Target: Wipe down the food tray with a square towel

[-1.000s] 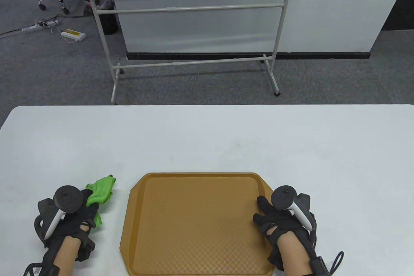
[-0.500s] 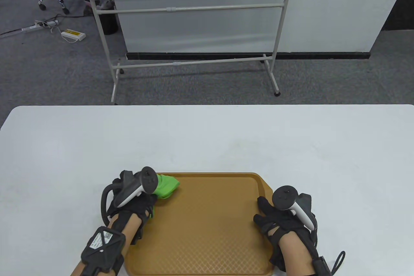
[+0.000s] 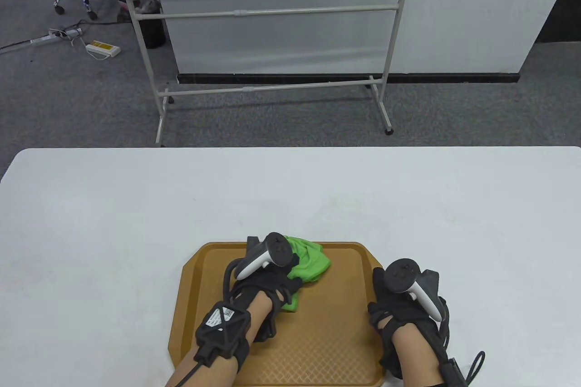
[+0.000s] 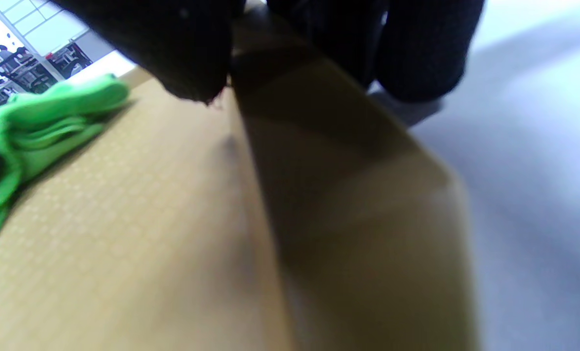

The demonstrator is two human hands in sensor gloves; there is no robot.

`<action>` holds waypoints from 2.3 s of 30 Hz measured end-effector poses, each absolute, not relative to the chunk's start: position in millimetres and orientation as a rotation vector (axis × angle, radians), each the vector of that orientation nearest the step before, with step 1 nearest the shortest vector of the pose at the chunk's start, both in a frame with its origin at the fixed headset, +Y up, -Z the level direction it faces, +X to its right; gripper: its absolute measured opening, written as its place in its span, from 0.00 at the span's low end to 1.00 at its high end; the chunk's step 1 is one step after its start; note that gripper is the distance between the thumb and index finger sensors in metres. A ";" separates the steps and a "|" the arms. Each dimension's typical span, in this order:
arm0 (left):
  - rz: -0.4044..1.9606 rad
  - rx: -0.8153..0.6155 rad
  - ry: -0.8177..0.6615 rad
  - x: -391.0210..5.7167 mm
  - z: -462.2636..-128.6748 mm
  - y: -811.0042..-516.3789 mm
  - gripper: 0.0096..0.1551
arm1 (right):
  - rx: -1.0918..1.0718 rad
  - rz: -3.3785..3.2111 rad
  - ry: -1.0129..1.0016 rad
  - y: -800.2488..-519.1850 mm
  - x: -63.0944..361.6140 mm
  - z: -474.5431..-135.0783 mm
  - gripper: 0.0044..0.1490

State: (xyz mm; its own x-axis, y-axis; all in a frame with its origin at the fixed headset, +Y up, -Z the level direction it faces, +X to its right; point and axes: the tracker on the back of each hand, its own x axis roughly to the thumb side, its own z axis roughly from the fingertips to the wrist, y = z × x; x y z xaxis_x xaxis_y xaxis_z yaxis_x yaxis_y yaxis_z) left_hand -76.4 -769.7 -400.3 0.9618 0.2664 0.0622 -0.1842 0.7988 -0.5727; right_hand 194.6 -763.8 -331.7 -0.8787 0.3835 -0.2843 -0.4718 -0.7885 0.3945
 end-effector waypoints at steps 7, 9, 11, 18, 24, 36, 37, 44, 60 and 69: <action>0.193 -0.574 -0.257 -5.1 -388.8 -778.2 0.43 | -0.256 2.580 0.654 -763.2 194.9 -332.4 0.50; 0.171 -0.595 -0.299 11.9 -384.0 -782.1 0.43 | -0.258 2.563 0.643 -763.0 196.2 -332.6 0.48; 0.115 -0.610 -0.336 24.6 -379.4 -785.5 0.42 | -0.259 2.551 0.640 -763.0 197.2 -332.7 0.47; -0.017 -0.585 -0.485 35.2 -359.5 -779.5 0.41 | -0.270 2.550 0.638 -762.8 196.5 -333.6 0.47; -0.081 -0.617 -0.670 29.7 -321.1 -775.3 0.41 | -0.268 2.551 0.632 -762.9 197.1 -334.0 0.45; 0.009 -0.646 -0.973 17.6 -269.9 -777.3 0.36 | -0.291 2.626 0.629 -767.5 187.7 -335.5 0.53; 0.017 -0.654 -0.965 16.6 -270.5 -777.3 0.36 | -0.292 2.640 0.629 -767.9 186.7 -335.5 0.54; 0.000 -0.627 -0.920 -18.7 -266.6 -771.9 0.34 | -0.300 2.609 0.625 -768.8 190.7 -334.6 0.53; -0.185 -0.674 -0.461 -202.9 -265.8 -736.2 0.29 | -0.314 2.621 0.621 -768.6 189.3 -334.6 0.52; -0.271 -0.643 -0.181 -217.1 -350.2 -750.8 0.41 | -0.326 2.623 0.607 -768.7 188.4 -334.7 0.51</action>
State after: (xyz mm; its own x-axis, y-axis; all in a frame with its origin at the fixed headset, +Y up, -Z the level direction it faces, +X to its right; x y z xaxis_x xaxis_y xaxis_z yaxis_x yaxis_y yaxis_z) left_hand -217.1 -750.8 -350.2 0.9493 -0.1923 0.2488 0.3036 0.7667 -0.5657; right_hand 188.4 -768.7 -334.7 -0.8816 0.3516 -0.3150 -0.4543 -0.8134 0.3633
